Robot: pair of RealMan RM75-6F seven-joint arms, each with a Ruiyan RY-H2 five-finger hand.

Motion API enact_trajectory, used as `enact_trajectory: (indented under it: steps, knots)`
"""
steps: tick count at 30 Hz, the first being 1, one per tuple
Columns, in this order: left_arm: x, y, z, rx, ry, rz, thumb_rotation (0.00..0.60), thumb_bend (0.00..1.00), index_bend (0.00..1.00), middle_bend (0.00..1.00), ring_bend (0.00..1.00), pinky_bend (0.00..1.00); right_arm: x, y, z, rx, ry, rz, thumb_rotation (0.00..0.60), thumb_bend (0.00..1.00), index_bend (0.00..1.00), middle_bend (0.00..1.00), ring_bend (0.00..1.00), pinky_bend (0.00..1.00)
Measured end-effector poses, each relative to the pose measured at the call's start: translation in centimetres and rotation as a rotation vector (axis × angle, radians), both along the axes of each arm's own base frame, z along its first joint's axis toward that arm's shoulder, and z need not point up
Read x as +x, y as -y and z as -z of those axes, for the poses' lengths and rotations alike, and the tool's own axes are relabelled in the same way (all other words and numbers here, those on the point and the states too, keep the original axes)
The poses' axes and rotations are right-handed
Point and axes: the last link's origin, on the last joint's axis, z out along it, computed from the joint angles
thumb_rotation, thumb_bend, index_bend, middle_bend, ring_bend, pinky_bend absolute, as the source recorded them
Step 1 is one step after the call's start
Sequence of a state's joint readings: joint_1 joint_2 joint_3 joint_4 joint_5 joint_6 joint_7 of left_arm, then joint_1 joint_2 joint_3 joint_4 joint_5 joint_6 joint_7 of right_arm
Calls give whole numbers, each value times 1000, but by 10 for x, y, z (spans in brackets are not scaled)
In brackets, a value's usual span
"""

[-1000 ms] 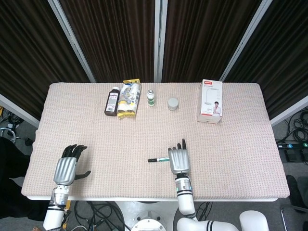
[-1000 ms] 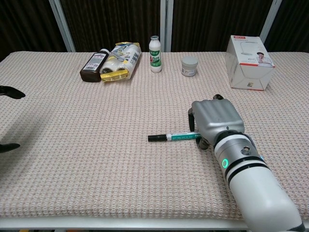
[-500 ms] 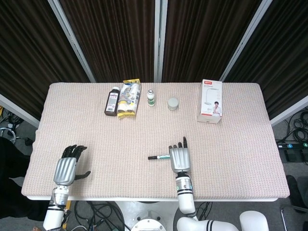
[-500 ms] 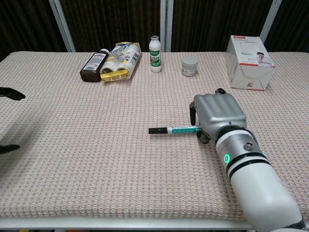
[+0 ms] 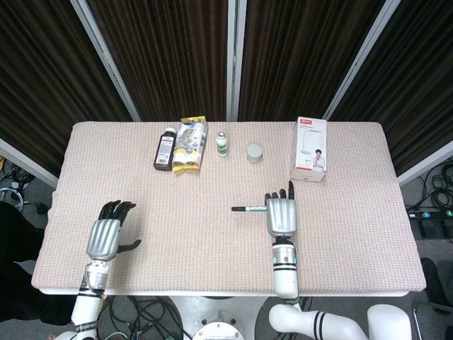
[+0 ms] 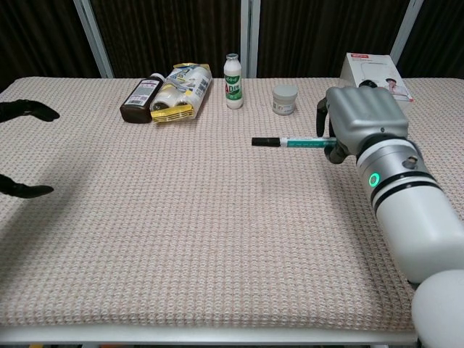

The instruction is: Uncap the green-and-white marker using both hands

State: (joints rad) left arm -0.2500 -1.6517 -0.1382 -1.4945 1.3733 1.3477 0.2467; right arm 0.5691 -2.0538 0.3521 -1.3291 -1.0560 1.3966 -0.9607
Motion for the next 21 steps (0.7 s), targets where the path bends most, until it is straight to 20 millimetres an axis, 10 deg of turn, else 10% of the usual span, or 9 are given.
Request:
enact_trajectory:
  steps: [21]
  knots:
    - [78, -65, 9, 52, -12, 64, 600, 66, 188, 207, 141, 197, 30, 56, -20, -1, -8, -231, 600, 310, 688, 623, 303, 66]
